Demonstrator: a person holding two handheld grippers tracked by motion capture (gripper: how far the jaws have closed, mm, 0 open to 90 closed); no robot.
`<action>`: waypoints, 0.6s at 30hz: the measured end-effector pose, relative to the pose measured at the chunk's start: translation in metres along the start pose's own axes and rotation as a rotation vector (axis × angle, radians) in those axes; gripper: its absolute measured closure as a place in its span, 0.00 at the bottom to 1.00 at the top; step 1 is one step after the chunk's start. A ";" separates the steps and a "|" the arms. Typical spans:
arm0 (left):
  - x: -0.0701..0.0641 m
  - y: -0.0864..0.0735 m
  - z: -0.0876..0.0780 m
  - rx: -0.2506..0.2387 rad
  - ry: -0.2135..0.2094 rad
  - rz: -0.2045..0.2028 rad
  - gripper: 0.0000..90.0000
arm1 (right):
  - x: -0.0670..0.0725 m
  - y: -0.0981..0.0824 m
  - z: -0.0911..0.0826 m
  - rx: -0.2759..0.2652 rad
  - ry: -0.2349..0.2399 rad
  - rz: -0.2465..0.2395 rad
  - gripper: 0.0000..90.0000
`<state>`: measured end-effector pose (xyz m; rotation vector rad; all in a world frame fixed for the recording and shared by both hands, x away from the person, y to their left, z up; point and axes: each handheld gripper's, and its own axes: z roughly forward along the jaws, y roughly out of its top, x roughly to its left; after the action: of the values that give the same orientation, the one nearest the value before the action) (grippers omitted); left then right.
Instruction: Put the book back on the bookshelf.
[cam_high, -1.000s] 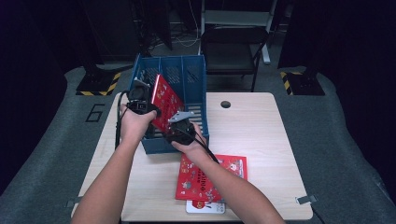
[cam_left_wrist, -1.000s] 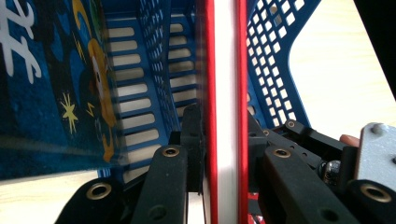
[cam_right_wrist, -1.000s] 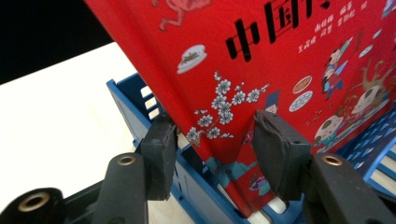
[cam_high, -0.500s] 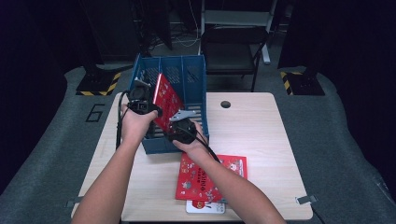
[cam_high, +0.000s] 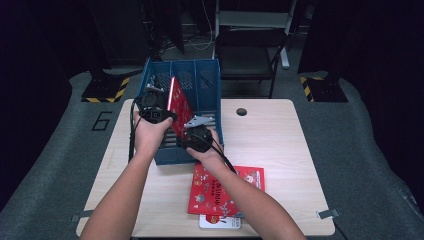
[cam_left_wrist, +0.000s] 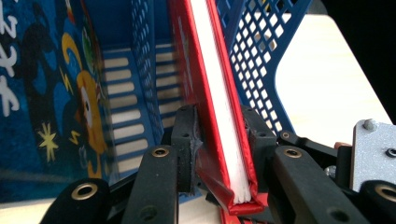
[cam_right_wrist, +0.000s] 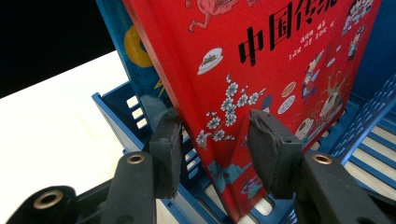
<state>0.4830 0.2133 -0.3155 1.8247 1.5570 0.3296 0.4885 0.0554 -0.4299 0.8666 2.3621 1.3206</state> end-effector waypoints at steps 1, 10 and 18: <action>0.000 -0.001 0.000 -0.012 -0.006 -0.003 0.79 | -0.001 0.000 0.000 0.000 0.000 0.001 0.61; -0.003 -0.010 0.006 -0.134 -0.006 -0.013 0.79 | -0.002 0.000 -0.001 -0.015 -0.011 0.011 0.64; -0.009 -0.014 0.010 -0.181 -0.005 -0.024 0.78 | -0.005 -0.001 -0.001 -0.021 -0.022 0.031 0.67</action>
<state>0.4763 0.2017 -0.3296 1.6644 1.4939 0.4397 0.4909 0.0511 -0.4301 0.9104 2.3236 1.3386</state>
